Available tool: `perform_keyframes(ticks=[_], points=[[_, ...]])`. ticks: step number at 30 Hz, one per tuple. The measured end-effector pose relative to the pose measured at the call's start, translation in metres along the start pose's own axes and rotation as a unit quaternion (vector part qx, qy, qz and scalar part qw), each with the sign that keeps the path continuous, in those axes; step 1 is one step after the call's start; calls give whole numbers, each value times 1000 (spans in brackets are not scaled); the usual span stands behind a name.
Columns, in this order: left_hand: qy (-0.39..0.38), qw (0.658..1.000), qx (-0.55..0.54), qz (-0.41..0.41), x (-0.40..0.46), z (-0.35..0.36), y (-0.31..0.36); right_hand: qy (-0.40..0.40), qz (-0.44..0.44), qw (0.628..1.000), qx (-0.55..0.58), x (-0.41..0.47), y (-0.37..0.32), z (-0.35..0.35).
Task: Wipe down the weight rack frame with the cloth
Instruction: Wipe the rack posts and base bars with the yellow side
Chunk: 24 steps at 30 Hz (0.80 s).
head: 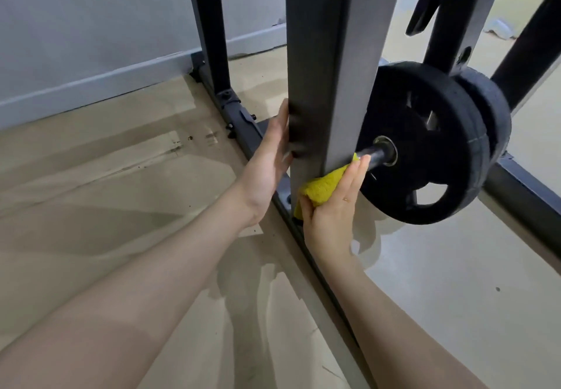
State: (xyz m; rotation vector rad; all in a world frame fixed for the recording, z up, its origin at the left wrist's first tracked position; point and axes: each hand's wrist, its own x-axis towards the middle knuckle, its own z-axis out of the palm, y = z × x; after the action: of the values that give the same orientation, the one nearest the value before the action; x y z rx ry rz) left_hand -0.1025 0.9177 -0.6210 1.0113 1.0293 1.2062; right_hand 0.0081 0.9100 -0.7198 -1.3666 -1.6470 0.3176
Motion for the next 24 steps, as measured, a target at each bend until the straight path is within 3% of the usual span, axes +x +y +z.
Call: perform_keyframes(ticks=[7, 12, 16, 20, 22, 24], points=[[9, 997, -79, 11, 0, -1, -4, 117, -56, 990, 53, 51, -55, -11], [23, 997, -69, 7, -2, 5, -2, 16, 97, 987, 126, -12, 3, 9], [28, 995, -95, 6, -2, 4, -4, 12, 169, 976, 139, -32, 15, 17], [65, 977, -204, -5, 0, -5, -19, 44, 81, 984, 149, -2, -14, 8], [100, 980, -163, -48, -1, -7, -40, 62, 40, 988, 132, 10, -19, 5], [115, 983, -87, -115, -7, -6, -66, 21, 68, 988, 137, -7, -1, 6]])
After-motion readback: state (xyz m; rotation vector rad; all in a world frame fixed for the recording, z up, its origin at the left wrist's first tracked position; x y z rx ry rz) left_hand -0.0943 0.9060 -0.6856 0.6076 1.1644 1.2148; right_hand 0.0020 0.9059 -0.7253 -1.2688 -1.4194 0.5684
